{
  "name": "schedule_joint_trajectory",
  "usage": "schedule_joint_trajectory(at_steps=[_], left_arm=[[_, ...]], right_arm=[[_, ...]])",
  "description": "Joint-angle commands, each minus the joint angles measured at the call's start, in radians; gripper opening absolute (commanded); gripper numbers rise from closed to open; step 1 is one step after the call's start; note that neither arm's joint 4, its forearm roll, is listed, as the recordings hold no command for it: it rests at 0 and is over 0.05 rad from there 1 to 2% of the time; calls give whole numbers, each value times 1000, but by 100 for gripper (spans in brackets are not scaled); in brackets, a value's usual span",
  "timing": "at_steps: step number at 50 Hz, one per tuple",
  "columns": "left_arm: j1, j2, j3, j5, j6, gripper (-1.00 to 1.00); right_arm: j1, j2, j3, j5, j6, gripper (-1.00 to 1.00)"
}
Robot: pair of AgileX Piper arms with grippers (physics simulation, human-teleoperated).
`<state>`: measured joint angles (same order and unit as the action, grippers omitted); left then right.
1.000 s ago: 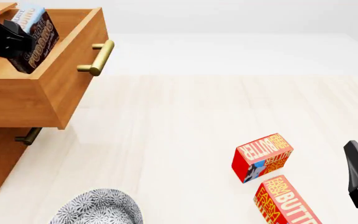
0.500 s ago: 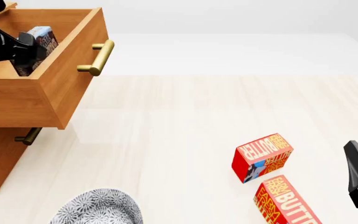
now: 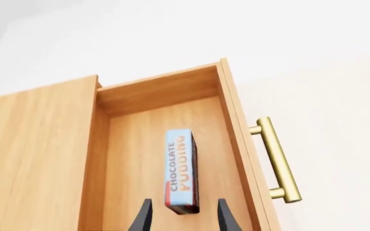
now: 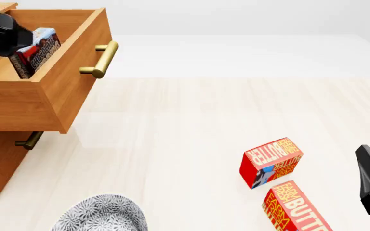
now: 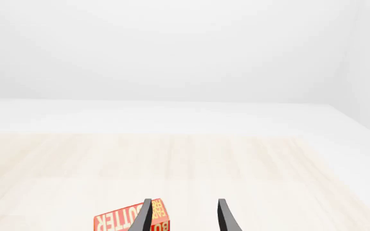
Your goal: Put the chocolate pudding in the top drawer of the cabinet and close it.
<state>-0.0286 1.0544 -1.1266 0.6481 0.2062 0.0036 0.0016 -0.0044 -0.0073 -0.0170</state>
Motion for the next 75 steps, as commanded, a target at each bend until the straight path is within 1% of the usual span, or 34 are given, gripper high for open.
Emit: schedule_joint_trajectory(at_steps=[1,3,4,7,12,18,20,21,22,23,28,35,38,47,54,59,63,65,75], left_arm=[[-41,-49,-28,44,-12,100],[-46,-53,-33,49,-16,100],[-52,-64,-36,58,1,100],[-50,-74,-38,63,7,100],[-79,-84,-60,86,-12,100],[-88,-117,-62,99,1,100],[-97,-117,-66,103,-7,100],[-108,-122,-66,107,-2,100],[-136,-113,-68,108,-17,100],[-136,-113,-68,108,-17,100],[-134,-133,-68,106,6,100],[-155,-150,-102,136,7,100],[-180,-150,-111,146,-2,100],[-210,-166,-150,180,20,100],[-235,-170,-140,171,33,100],[-276,-175,-143,176,38,100],[-289,-184,-137,171,46,100],[-293,-184,-138,169,38,100],[-337,-193,-100,143,51,100]], right_arm=[[0,0,0,0,0,100],[0,0,0,0,0,100],[0,0,0,0,0,100],[0,0,0,0,0,100],[0,0,0,0,0,100],[0,0,0,0,0,100],[0,0,0,0,0,100],[0,0,0,0,1,100],[0,0,0,0,0,100],[0,0,0,0,0,100],[0,0,0,0,0,100],[0,0,0,0,0,100],[0,0,0,0,0,100],[0,0,0,0,0,100],[0,0,0,0,0,100],[0,0,0,0,0,100],[0,0,0,0,0,100],[0,0,0,0,0,100],[0,0,0,0,0,100]])
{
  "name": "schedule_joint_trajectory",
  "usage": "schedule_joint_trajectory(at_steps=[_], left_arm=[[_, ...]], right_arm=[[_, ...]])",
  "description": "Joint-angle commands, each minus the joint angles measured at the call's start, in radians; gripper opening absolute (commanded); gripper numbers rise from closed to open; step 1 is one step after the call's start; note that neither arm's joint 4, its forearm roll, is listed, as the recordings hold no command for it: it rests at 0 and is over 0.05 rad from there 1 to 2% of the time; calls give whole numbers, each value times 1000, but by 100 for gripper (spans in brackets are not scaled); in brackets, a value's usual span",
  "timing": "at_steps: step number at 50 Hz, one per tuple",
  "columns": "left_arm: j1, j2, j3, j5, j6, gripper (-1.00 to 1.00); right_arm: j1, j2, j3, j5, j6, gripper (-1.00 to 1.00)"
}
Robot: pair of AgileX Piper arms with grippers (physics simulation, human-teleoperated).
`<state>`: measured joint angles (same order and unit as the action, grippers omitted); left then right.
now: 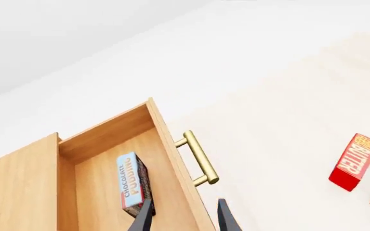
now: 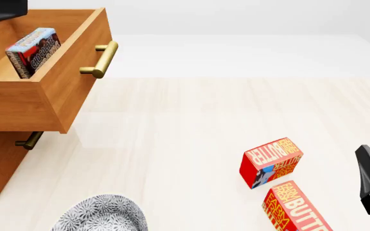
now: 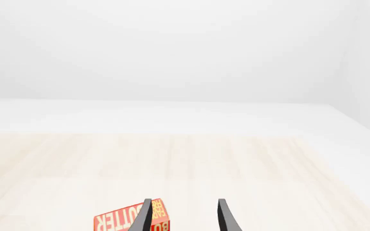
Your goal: Put the chocolate pudding in the top drawer of the cabinet and close it.
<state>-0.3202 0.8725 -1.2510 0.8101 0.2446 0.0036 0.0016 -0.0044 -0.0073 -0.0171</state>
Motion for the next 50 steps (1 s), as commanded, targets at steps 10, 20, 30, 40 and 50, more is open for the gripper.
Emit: schedule_joint_trajectory(at_steps=[10,20,30,40,50], left_arm=[[-86,-1,61,-51,18,100],[-113,11,74,-75,25,100],[-148,25,79,-89,14,100],[-172,33,115,-123,19,100],[-207,58,142,-157,17,100]], right_arm=[[0,0,0,0,0,100],[0,0,0,0,0,100],[0,0,0,0,0,100],[0,0,0,0,0,100],[0,0,0,0,0,100]])
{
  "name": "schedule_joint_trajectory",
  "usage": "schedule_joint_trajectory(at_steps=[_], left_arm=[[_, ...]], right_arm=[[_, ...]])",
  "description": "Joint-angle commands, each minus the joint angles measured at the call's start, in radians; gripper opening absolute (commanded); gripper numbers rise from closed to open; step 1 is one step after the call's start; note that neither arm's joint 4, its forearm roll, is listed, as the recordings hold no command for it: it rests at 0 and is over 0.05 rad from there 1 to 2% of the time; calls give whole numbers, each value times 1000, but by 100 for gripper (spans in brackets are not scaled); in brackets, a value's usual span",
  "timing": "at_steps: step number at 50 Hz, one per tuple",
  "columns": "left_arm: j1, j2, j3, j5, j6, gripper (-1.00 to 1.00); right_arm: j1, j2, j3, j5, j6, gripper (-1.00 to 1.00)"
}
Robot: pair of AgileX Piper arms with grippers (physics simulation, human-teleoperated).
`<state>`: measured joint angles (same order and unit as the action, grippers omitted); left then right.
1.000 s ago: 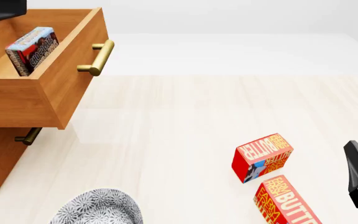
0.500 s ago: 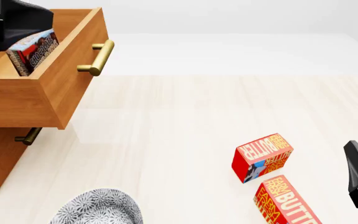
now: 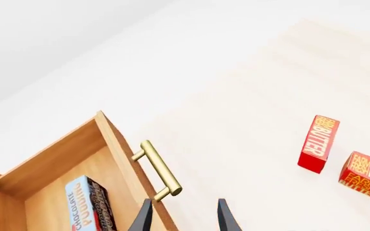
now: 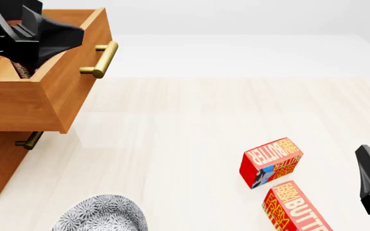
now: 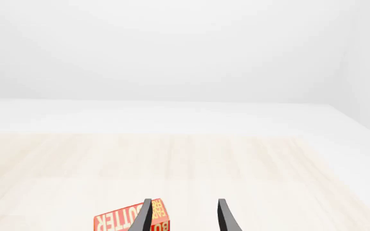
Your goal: Put the chocolate pudding in the top drawer of the cabinet and close it.
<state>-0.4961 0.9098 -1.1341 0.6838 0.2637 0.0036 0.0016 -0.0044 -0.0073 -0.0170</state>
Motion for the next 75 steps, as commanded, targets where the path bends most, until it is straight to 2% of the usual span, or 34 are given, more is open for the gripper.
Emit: schedule_joint_trajectory(at_steps=[1,16,35,38,41,63,75], left_arm=[[-34,23,28,-34,-2,100],[-77,67,86,-99,-9,100],[-110,132,181,-202,35,100],[-124,147,174,-203,23,100],[-135,155,203,-231,44,100],[-167,211,253,-300,68,100],[-176,237,271,-326,38,100]], right_arm=[[0,0,0,0,0,100],[0,0,0,0,0,100],[0,0,0,0,0,100],[0,0,0,0,0,100],[0,0,0,0,0,100],[0,0,0,0,-1,100],[0,0,0,0,0,100]])
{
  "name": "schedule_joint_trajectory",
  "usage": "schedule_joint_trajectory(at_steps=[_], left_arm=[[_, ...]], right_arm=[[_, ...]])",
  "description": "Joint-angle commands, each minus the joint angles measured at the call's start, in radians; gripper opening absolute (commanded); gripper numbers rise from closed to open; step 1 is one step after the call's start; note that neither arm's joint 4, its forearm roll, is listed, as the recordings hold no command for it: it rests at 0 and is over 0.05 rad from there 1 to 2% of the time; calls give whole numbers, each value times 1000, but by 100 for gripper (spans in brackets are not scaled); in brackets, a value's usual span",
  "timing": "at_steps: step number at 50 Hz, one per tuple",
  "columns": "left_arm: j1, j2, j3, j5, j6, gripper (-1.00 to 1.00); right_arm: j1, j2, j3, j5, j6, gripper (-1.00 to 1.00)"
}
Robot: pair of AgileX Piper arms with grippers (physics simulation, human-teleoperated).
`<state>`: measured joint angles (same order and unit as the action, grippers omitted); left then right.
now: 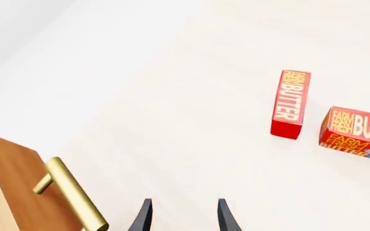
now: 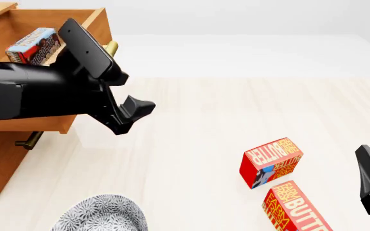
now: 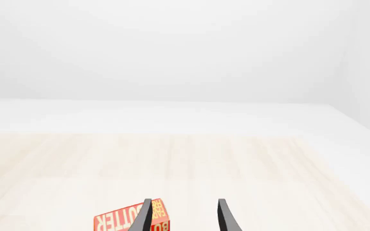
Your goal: Put the chocolate pudding in the top drawer of the cabinet and close it.
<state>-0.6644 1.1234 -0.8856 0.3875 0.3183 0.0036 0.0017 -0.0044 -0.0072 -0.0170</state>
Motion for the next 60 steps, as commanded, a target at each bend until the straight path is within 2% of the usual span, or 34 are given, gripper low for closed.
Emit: schedule_joint_trajectory(at_steps=[1,7,9,11,19,26,29,32,34,37,52,60], left_arm=[[-15,35,18,-31,-29,100],[-19,50,26,-49,-47,100],[-54,81,-14,-35,-105,100],[-43,66,-8,-32,-100,100],[-68,89,-28,-31,-159,100],[-60,90,-23,-35,-184,100],[-62,105,-29,-35,-228,100],[-49,104,-23,-36,-232,100],[-73,141,-32,-38,-247,100],[-62,129,-20,-39,-246,100],[-28,155,-7,-44,-336,100],[-13,153,6,-51,-351,100]], right_arm=[[0,0,0,0,0,100],[0,0,0,0,0,100],[0,0,0,0,0,100],[0,0,0,0,0,100],[0,0,0,0,0,100],[0,0,0,0,0,100],[0,0,0,0,0,100],[0,0,0,0,0,100],[0,0,0,0,-1,100],[0,0,0,0,0,100],[0,0,0,0,0,100],[0,0,0,0,0,100]])
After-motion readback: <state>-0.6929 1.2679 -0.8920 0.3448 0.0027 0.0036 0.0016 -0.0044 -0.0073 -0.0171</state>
